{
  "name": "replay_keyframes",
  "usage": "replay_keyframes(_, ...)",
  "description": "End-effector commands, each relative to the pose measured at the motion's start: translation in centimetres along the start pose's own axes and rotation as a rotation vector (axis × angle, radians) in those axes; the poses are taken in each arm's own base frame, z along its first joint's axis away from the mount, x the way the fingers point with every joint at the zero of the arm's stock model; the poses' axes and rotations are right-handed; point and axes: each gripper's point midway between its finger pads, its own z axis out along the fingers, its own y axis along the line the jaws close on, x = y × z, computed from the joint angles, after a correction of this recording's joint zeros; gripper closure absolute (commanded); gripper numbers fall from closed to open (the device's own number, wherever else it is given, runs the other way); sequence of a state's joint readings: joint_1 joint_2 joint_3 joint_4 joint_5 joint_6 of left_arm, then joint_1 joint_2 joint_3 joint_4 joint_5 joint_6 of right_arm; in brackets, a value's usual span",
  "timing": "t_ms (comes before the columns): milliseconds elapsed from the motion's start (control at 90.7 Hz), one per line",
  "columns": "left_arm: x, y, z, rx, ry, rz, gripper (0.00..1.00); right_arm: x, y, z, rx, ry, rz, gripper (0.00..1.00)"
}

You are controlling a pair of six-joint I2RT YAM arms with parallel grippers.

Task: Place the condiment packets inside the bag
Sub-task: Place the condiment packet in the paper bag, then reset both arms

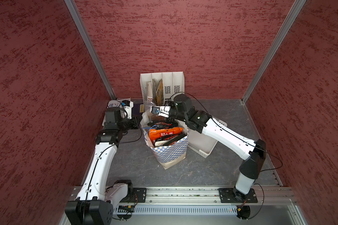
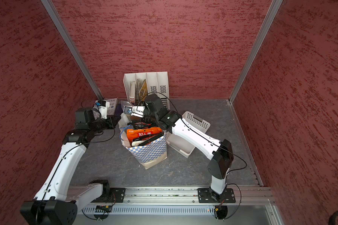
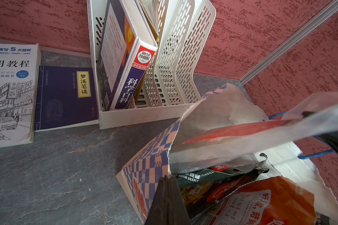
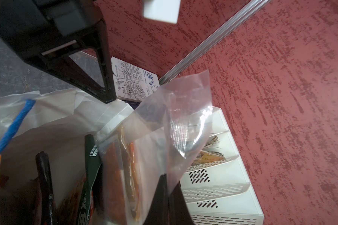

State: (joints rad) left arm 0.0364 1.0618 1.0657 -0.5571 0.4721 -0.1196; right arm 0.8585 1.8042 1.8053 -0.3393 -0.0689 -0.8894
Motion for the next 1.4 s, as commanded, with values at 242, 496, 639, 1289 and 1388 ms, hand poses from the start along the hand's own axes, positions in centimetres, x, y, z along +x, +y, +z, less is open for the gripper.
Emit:
replay_keyframes(242,-0.8,-0.3,0.1,0.031,-0.03,-0.005,1.0,-1.4,-2.1,-1.8,0.04,-0.051,0.06,0.63)
replay_keyframes(496,-1.8,-0.6,-0.3,0.027,-0.06,-0.04,0.84,-2.1,-5.5,-7.0,0.115,-0.094,0.272,0.47)
replay_keyframes(639,-5.2,-1.1,-3.5,-0.035,-0.214,-0.028,0.01,1.8,-9.0,-11.7,0.229,-0.037,0.569,0.17)
replay_keyframes(1289,4.3,17.1,-3.6,-0.824,-0.537,-0.086,0.0,37.6,-0.2,-27.5,0.899,0.301,1.169,0.01)
replay_keyframes(1388,5.8,16.7,0.8,-0.746,-0.438,0.017,0.0,39.3,1.2,-26.0,0.874,0.305,1.159,0.01)
